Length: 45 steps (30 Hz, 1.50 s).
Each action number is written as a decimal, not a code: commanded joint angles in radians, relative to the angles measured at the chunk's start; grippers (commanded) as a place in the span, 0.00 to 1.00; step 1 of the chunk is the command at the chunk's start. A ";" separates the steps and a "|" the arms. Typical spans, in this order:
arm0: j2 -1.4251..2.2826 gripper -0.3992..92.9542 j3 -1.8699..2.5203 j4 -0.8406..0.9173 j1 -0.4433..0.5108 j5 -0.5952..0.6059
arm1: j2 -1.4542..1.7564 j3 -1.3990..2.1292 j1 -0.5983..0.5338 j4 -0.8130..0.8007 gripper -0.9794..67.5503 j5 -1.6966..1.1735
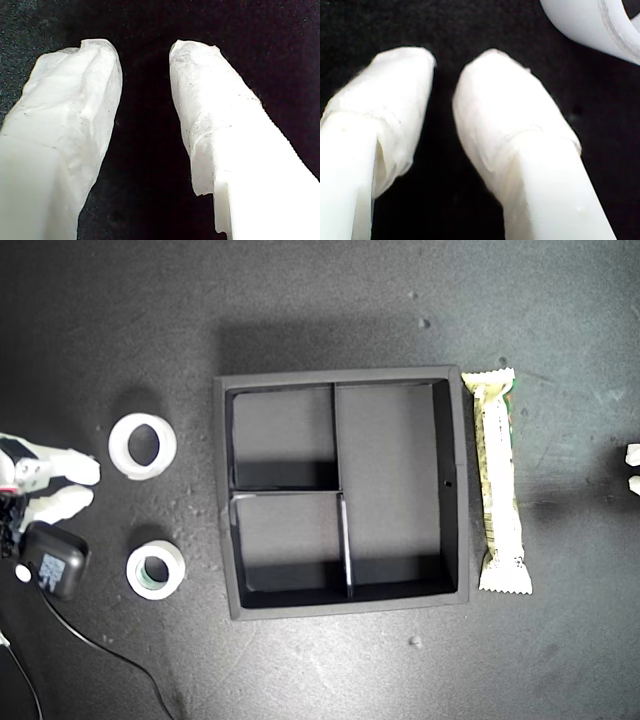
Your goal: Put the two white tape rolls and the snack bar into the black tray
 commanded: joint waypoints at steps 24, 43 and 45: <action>0.048 0.05 0.071 0.014 -0.012 0.009 | 0.008 0.012 0.002 0.002 0.11 -0.005; 0.048 0.05 0.071 0.014 -0.021 -0.144 | 0.008 0.012 0.015 -0.023 0.10 -0.003; 0.048 0.04 0.071 0.003 -0.008 -0.084 | 0.008 0.012 0.037 -0.031 0.01 0.003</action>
